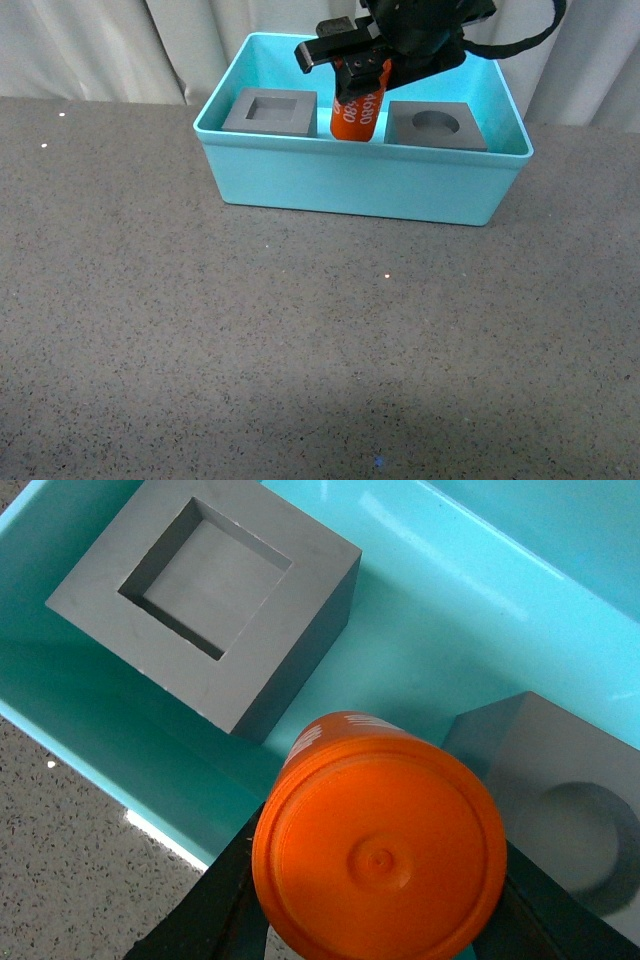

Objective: Place gray and orange parts in blue box

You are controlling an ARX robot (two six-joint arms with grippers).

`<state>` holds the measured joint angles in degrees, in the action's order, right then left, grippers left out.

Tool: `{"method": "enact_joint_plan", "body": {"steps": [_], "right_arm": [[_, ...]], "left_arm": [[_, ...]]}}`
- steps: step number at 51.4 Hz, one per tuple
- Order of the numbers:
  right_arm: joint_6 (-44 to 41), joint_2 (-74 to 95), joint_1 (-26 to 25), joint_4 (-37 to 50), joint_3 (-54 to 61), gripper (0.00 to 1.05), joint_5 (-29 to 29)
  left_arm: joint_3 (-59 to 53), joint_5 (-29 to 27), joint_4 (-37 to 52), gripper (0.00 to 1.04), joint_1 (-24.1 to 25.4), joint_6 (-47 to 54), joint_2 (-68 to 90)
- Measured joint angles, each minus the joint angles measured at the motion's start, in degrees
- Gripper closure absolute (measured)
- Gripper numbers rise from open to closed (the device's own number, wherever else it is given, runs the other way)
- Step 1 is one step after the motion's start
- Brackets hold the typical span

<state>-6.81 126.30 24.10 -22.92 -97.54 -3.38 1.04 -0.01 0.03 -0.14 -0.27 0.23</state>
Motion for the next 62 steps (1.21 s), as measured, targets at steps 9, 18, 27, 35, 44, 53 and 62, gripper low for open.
{"method": "enact_joint_plan", "body": {"steps": [9, 18, 27, 35, 44, 53, 62], "right_arm": [[-0.07, 5.42, -0.35, -3.34, -7.04, 0.62, 0.83], [0.2, 9.97, -0.76, -5.79, -11.72, 0.62, 0.68], [0.83, 13.31, -1.33, -8.59, -16.5, 0.62, 0.11], [1.03, 14.97, -1.36, -9.86, -18.67, 0.62, -0.35], [1.05, 16.61, -1.33, -10.12, -19.19, 0.62, -0.24], [1.2, 17.09, -0.96, -10.49, -19.71, 0.62, -0.02], [1.25, 17.99, -0.92, -11.39, -21.14, 0.62, 0.24]], "left_arm": [[0.0, -0.02, 0.0, 0.07, 0.0, 0.0, 0.0], [0.0, 0.0, 0.0, 0.07, 0.0, 0.0, 0.0], [0.0, 0.0, 0.0, 0.07, 0.0, 0.02, 0.0], [0.0, 0.0, 0.0, 0.07, 0.0, 0.0, 0.0], [0.0, -0.02, 0.0, 0.07, 0.0, 0.02, 0.0], [0.0, 0.0, 0.0, 0.07, 0.0, 0.0, 0.0], [0.0, 0.0, 0.0, 0.07, 0.0, 0.0, 0.0]]}}
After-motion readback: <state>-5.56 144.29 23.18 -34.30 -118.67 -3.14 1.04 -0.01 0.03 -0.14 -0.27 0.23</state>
